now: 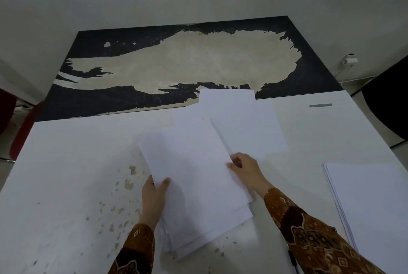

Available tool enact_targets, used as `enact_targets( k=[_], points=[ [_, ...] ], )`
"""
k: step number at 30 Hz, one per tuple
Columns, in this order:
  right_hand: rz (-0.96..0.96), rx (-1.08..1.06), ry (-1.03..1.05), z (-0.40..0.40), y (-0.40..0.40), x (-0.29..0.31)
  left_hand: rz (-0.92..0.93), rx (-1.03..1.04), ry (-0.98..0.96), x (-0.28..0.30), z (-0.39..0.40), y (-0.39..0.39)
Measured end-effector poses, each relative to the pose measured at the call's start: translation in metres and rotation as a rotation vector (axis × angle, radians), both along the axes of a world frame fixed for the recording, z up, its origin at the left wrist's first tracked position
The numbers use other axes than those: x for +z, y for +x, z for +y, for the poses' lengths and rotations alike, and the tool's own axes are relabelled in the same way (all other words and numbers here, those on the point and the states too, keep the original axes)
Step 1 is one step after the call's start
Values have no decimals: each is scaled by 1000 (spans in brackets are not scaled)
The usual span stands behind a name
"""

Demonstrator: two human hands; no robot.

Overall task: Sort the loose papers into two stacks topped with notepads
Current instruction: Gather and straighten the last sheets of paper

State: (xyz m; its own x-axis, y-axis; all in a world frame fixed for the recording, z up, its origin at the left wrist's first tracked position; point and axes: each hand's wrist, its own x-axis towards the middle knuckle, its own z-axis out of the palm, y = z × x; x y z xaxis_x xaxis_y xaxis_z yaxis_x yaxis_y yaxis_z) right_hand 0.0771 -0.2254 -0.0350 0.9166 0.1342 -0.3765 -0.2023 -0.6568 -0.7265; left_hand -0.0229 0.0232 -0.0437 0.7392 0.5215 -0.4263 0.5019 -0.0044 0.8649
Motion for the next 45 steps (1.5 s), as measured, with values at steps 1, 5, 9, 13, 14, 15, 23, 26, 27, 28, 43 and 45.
enact_targets(
  k=[1, 5, 9, 13, 14, 15, 23, 26, 27, 28, 43, 45],
  points=[
    [-51, -53, -30, 1, 9, 1, 7, -6, 8, 0, 0, 0],
    [-97, -267, -275, 2, 53, 8, 15, -19, 51, -3, 1, 0],
    [77, -231, -474, 12, 73, 5, 12, -17, 71, -5, 0, -1],
    [-16, -237, -561, 12, 78, 3, -10, -12, 71, -4, -2, 0],
    [-38, -269, -487, 10, 80, 4, -12, -12, 72, -5, -2, 0],
    [-41, -331, -353, 6, 83, 5, -13, -13, 75, -5, -2, 0],
    [149, -716, 440, -28, 100, 19, -20, 15, 9, -3, 3, -6],
    [113, -786, 596, -38, 103, 42, -20, 20, 4, -2, 5, -11],
    [117, -797, 645, -42, 103, 50, -13, 22, 2, -1, 6, -13],
    [123, -803, 689, -47, 101, 56, -5, 28, -1, 0, 6, -16],
    [341, -444, 770, -68, 18, 62, 38, 113, -126, 14, 0, -41],
    [344, -378, 665, -58, 4, 52, 28, 113, -152, 17, -2, -42]
  ],
)
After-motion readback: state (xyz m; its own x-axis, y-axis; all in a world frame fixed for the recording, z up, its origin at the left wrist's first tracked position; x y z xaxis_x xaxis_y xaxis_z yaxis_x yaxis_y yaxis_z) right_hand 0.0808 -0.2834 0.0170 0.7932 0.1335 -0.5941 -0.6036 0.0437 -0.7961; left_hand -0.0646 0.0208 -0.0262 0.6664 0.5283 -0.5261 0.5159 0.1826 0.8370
